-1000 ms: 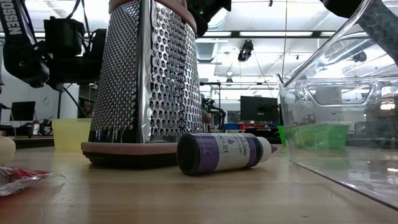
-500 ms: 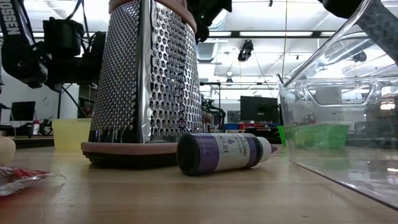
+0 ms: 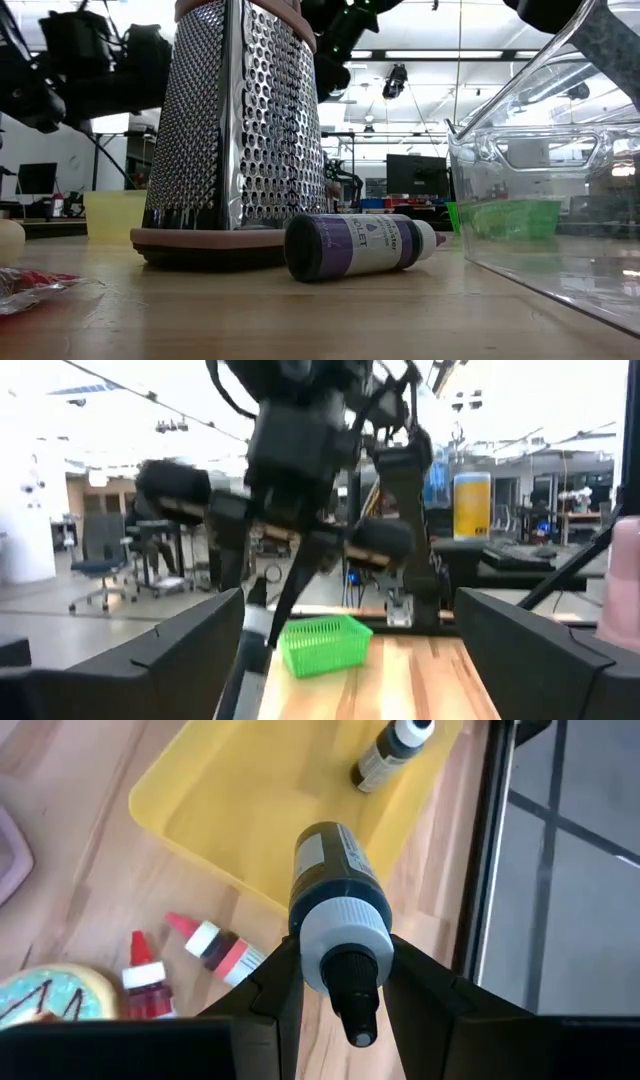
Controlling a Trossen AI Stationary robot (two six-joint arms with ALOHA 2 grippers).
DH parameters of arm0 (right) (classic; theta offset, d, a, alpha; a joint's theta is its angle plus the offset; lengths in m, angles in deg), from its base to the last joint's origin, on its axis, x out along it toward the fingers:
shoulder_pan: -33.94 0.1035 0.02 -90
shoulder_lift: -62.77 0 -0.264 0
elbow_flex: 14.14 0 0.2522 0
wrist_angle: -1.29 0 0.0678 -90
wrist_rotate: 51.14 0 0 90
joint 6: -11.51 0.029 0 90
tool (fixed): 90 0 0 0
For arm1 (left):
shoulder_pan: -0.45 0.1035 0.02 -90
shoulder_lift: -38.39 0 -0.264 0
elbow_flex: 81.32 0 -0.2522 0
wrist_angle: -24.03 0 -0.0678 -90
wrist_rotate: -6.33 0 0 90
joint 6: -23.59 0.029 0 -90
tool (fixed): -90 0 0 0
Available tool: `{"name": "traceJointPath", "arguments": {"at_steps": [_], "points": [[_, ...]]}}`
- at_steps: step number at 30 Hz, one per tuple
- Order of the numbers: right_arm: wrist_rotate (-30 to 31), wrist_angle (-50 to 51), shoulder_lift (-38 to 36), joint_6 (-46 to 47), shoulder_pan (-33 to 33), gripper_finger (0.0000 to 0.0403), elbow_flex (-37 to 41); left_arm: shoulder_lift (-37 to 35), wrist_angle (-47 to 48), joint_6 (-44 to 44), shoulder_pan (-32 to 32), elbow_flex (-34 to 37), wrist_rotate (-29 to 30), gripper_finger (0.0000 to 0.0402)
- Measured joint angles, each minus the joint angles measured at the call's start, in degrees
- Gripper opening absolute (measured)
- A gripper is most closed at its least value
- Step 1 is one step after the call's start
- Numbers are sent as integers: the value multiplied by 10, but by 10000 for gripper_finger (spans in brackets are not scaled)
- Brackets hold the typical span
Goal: Pick & Place Food Item
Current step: Put the black food coloring into the yellow bin
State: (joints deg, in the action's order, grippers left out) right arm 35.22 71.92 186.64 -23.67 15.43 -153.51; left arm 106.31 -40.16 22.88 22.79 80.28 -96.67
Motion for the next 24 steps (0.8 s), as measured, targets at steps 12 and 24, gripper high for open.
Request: {"name": "traceJointPath", "arguments": {"at_steps": [12, 24], "points": [[0, -23, 0, -53, -16, 104, 51, -51, 9, 0, 0, 21, -3, 360], [-9, -72, 0, -122, -11, 104, 84, -51, 9, 0, 0, 20, -1, 360]]}}
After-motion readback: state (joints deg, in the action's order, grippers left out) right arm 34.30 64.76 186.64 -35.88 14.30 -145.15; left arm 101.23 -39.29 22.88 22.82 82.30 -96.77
